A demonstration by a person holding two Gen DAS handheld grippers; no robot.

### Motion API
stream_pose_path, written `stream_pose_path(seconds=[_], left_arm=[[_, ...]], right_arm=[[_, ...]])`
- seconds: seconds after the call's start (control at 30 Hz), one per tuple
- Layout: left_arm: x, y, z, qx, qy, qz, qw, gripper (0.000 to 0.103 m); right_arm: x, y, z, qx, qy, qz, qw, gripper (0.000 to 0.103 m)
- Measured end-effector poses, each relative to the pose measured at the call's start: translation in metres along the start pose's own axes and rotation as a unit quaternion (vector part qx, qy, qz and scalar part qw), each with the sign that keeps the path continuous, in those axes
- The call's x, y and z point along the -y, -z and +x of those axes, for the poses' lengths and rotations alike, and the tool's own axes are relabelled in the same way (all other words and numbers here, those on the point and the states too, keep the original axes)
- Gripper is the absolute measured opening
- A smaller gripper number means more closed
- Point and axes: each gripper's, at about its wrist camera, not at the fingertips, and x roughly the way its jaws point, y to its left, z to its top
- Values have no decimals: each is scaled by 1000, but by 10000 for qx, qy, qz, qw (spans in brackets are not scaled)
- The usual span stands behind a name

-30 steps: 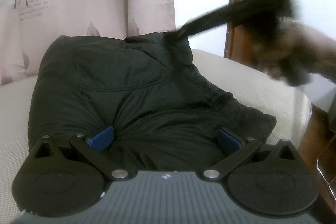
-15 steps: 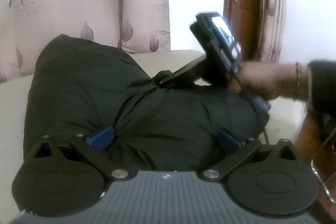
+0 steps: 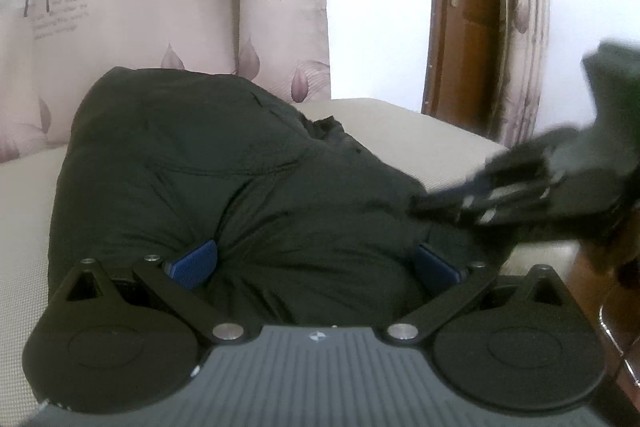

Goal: Fold large clothes

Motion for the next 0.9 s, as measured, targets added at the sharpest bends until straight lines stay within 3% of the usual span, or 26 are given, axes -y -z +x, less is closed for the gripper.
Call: stream_pose_path(seconds=[0.17,0.23,0.33,0.6,0.9], left_arm=[[4,-3,-11,49,-97,5,9999,103],[-1,-6,-28,250,-178,-213,9993,103],[-9,-8,-54,579,-360,-326,9971,103],[-20,13,-47,80,-836,-306,9960,100],[-30,29,-33,-67,-819,-442,9956,102]], right_arm=[[-6,14,30,-230,272,237,9991,9],[-12,11,35,-290,367,62,9989,10],[-11,20,27,-199,260,318,9990,10],[2,25,24,21,83,845,9964,10],[18,36,25,250,-229,1291,9910,10]])
